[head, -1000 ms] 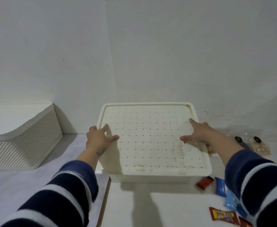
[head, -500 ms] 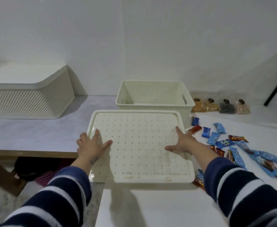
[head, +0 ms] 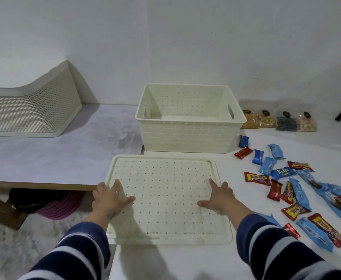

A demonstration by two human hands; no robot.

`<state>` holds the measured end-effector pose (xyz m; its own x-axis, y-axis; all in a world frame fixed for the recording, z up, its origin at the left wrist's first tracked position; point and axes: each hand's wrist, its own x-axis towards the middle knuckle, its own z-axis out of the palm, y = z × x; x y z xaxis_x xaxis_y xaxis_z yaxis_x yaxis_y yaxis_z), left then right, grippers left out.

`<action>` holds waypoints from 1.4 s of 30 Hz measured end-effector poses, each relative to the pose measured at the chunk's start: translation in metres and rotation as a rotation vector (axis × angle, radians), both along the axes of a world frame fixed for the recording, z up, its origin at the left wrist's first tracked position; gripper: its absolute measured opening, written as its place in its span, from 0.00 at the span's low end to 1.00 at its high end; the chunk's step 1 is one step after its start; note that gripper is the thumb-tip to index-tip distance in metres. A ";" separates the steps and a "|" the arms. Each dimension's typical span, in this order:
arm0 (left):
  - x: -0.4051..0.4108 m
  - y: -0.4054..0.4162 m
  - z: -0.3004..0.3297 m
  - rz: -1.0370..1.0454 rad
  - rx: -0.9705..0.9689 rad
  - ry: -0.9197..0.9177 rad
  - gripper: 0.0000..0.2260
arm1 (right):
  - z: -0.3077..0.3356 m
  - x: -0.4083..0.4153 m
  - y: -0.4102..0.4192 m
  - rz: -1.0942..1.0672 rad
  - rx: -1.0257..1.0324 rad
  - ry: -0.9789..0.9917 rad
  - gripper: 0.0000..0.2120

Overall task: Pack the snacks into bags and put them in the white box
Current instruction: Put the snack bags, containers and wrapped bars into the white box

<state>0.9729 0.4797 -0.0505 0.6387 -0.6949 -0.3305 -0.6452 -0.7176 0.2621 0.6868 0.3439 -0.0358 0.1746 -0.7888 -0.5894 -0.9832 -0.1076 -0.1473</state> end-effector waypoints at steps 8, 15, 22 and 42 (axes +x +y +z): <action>-0.005 -0.014 0.000 -0.018 0.078 -0.010 0.38 | 0.005 -0.003 -0.008 0.009 -0.006 0.025 0.47; -0.033 -0.045 0.028 -0.243 0.130 -0.040 0.29 | 0.042 -0.028 -0.011 -0.005 -0.048 0.012 0.36; -0.114 -0.119 0.075 -0.531 0.049 0.129 0.24 | 0.085 -0.090 -0.035 -0.045 -0.089 0.079 0.30; -0.330 -0.426 0.054 -0.431 -0.278 0.393 0.23 | 0.059 -0.226 -0.332 -0.169 -0.196 -0.280 0.27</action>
